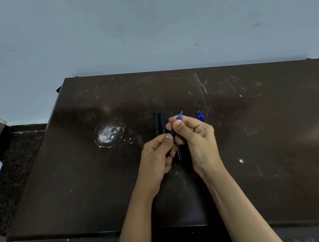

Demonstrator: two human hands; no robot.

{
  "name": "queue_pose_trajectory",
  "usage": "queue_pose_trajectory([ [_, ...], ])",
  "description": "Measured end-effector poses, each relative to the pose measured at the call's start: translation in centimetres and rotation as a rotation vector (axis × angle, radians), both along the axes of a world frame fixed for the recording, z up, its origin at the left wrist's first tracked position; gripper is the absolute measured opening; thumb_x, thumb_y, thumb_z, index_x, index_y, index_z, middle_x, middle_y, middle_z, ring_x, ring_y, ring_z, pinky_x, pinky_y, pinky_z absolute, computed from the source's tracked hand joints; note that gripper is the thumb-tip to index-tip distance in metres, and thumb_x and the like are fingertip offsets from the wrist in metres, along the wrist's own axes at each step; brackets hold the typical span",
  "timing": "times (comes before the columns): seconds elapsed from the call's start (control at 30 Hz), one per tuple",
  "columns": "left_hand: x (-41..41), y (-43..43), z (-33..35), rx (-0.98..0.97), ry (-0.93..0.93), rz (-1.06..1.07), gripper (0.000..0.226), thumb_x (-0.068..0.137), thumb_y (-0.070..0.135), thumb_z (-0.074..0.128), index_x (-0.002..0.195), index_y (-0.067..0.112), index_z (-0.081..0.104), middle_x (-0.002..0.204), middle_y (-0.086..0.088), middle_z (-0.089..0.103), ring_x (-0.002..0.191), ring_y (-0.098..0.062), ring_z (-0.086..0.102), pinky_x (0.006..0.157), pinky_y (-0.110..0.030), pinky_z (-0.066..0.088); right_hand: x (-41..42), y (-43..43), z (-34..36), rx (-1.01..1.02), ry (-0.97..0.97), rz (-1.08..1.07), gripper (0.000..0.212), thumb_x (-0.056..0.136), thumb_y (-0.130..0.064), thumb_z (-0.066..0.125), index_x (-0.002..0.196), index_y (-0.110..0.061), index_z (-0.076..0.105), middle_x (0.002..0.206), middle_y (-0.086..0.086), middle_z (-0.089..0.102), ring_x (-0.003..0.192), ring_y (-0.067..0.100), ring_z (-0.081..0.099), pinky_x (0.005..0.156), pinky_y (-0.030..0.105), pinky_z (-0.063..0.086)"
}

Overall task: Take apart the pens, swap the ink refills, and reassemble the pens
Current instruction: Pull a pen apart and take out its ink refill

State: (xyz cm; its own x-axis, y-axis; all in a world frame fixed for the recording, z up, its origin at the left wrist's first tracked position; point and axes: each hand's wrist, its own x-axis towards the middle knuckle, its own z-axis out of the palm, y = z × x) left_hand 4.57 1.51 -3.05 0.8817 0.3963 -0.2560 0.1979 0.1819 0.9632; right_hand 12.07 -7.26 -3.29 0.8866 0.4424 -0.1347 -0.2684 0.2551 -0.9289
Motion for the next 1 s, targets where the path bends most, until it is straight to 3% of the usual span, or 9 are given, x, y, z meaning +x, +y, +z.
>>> queue_pose_trajectory([
  [0.1,0.0,0.2,0.3,-0.191,-0.016,-0.041,0.034,0.101,0.024,0.041,0.077,0.017,0.065,0.056,0.006,0.042,0.042,-0.004,0.025,0.036,-0.016,0.018,0.4,-0.2,0.0,0.045,0.001,0.104,0.018,0.092,-0.015,0.057,0.100,-0.007,0.071,0.088,0.005,0.074,0.058,0.003,0.056,0.062,0.030,0.046],
  [0.27,0.2,-0.2,-0.6,0.278,-0.044,0.057,0.024,0.099,0.023,0.048,0.089,0.016,0.069,0.060,0.010,0.055,0.049,0.001,0.044,0.049,-0.014,0.035,0.5,0.0,-0.4,0.057,0.056,0.092,0.030,0.083,-0.022,0.063,0.111,-0.012,0.069,0.097,0.000,0.073,0.092,0.013,0.068,0.081,0.029,0.054],
  [0.33,0.2,0.1,-1.0,0.361,-0.048,0.095,0.021,0.098,0.022,0.050,0.097,0.017,0.071,0.060,0.014,0.059,0.053,0.004,0.051,0.053,-0.011,0.038,0.5,0.1,-0.6,0.024,0.046,0.028,0.034,0.075,-0.020,0.072,0.107,-0.008,0.068,0.085,0.000,0.069,0.085,0.015,0.066,0.081,0.033,0.053],
  [0.43,0.2,0.3,-1.2,0.405,-0.034,0.120,0.020,0.097,0.022,0.052,0.099,0.016,0.071,0.060,0.015,0.061,0.054,0.006,0.054,0.053,-0.008,0.038,0.6,0.1,-1.0,0.012,0.084,-0.007,0.020,0.081,-0.009,0.070,0.100,-0.006,0.066,0.079,0.005,0.067,0.075,0.017,0.064,0.079,0.038,0.054],
  [0.53,0.2,0.1,-1.3,0.442,-0.022,0.117,0.020,0.098,0.022,0.051,0.100,0.017,0.071,0.064,0.012,0.063,0.058,0.004,0.057,0.055,-0.008,0.040,0.5,0.1,-1.0,0.004,0.104,0.014,0.018,0.088,-0.012,0.065,0.104,-0.006,0.066,0.084,0.008,0.068,0.076,0.016,0.065,0.077,0.036,0.054],
  [0.63,0.2,0.1,-1.3,0.472,-0.016,0.099,0.019,0.097,0.023,0.052,0.100,0.020,0.071,0.072,0.007,0.068,0.069,0.000,0.064,0.062,-0.009,0.046,0.4,0.2,-1.0,-0.039,0.076,-0.002,0.034,0.077,-0.022,0.073,0.104,-0.004,0.067,0.084,0.006,0.067,0.081,0.018,0.064,0.085,0.042,0.055],
  [0.77,0.3,0.1,-1.3,0.467,0.000,0.104,0.018,0.097,0.024,0.053,0.099,0.021,0.071,0.075,0.007,0.070,0.074,0.000,0.066,0.065,-0.008,0.047,0.6,0.2,-1.3,0.000,0.120,-0.003,0.026,0.090,-0.001,0.059,0.116,-0.001,0.062,0.095,0.011,0.072,0.083,0.018,0.067,0.080,0.038,0.056],
  [0.83,0.2,0.1,-1.2,0.466,0.003,0.109,0.018,0.097,0.023,0.053,0.099,0.021,0.071,0.072,0.008,0.068,0.073,0.003,0.065,0.064,-0.007,0.045,0.6,0.3,-1.2,0.010,0.138,0.014,0.027,0.094,-0.002,0.055,0.120,-0.003,0.060,0.099,0.011,0.073,0.080,0.016,0.066,0.075,0.035,0.055],
  [1.0,0.3,0.2,-1.3,0.449,0.000,0.114,0.017,0.096,0.024,0.054,0.100,0.021,0.071,0.072,0.007,0.069,0.073,0.002,0.066,0.065,-0.007,0.046,0.5,0.4,-1.3,-0.063,0.081,-0.012,0.023,0.088,-0.003,0.064,0.111,-0.006,0.064,0.096,0.010,0.067,0.091,0.021,0.063,0.091,0.044,0.053],
])
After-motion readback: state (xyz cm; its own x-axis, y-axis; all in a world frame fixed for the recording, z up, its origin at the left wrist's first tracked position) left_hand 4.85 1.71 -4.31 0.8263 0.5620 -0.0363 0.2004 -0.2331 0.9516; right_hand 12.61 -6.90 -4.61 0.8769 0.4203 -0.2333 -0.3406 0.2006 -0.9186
